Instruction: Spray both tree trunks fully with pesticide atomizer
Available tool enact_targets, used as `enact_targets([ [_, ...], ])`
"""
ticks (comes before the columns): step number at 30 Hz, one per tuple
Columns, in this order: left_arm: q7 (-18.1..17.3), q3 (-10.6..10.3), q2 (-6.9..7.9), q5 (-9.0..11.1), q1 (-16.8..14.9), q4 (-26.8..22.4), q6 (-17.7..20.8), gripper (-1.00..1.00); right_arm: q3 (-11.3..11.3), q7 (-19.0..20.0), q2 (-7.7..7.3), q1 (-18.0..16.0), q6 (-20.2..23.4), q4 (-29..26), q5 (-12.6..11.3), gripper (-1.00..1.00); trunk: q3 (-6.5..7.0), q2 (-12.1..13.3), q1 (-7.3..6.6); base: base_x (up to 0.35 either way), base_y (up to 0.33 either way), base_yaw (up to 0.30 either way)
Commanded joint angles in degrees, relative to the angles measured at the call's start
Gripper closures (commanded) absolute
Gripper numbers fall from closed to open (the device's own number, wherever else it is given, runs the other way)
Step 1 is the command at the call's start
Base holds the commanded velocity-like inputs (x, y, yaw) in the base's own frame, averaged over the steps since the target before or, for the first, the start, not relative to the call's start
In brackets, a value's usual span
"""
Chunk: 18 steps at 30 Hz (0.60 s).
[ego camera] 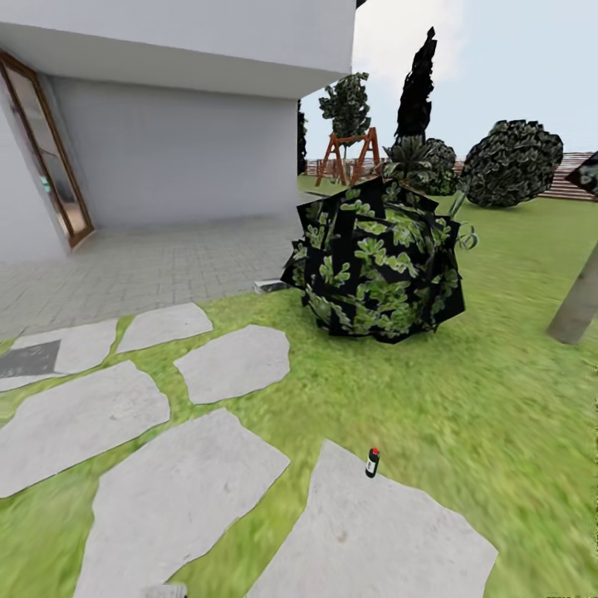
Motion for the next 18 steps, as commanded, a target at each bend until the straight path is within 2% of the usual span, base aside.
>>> enact_targets([
  [1,0.0,0.0,0.0,0.0,0.0,0.0,0.0,-1.0,0.0,0.0,0.0,0.0,0.0,0.0,0.0,-1.0,0.0,0.0,0.0,0.216,0.282,-0.268],
  [6,0.01,0.0,0.0,0.0,0.0,0.0,0.0,-1.0,0.02,0.0,0.0,0.0,0.0,0.0,0.0,-1.0,0.0,0.0,0.0,0.186,0.294,-0.268],
  [18,0.0,0.0,0.0,-0.05,0.0,0.02,0.0,-1.0,0.09,0.0,0.0,0.0,0.0,0.0,0.01,-1.0,0.0,0.0,0.0,0.174,0.299,-0.022],
])
